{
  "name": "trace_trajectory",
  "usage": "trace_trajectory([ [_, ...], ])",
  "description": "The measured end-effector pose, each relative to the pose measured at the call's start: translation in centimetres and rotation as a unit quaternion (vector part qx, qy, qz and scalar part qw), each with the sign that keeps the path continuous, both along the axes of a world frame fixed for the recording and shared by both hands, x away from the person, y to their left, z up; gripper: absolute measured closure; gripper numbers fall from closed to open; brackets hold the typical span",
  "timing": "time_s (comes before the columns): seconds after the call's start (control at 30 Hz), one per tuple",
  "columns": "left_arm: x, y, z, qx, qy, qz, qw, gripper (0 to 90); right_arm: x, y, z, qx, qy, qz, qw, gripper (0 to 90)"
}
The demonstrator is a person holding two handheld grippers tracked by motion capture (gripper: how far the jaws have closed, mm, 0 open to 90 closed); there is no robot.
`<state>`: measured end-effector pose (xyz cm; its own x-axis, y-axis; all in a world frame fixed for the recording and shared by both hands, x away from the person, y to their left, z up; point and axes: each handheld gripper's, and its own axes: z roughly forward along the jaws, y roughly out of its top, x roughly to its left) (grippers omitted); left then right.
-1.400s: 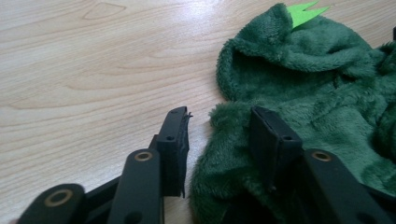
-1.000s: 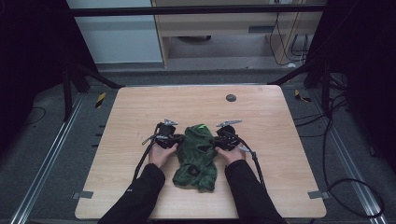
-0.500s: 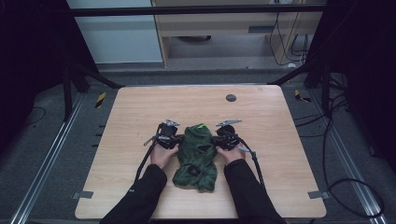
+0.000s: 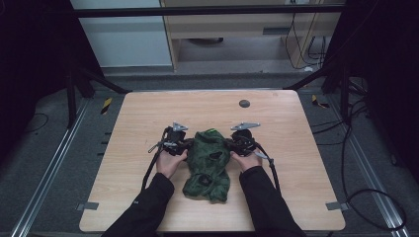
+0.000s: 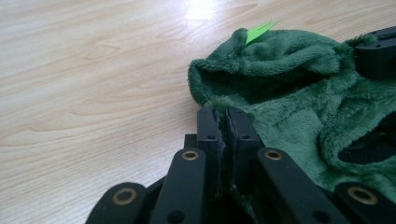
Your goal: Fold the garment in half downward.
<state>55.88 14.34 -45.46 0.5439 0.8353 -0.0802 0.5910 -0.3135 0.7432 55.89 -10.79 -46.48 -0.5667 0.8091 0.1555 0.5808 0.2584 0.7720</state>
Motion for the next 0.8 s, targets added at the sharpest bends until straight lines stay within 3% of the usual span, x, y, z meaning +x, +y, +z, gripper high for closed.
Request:
trace_trajectory([
  [0.4, -1.4, 0.2, 2.1, -0.015, -0.021, -0.011, 0.9996, 85.3, -0.8, 0.0, 1.7, 0.009, -0.021, 0.015, 0.9996, 85.0],
  [0.8, -3.7, 0.7, 3.8, -0.016, -0.042, -0.027, 0.9986, 85.3, -2.7, 0.1, 3.6, 0.006, -0.041, 0.045, 0.9981, 84.9],
])
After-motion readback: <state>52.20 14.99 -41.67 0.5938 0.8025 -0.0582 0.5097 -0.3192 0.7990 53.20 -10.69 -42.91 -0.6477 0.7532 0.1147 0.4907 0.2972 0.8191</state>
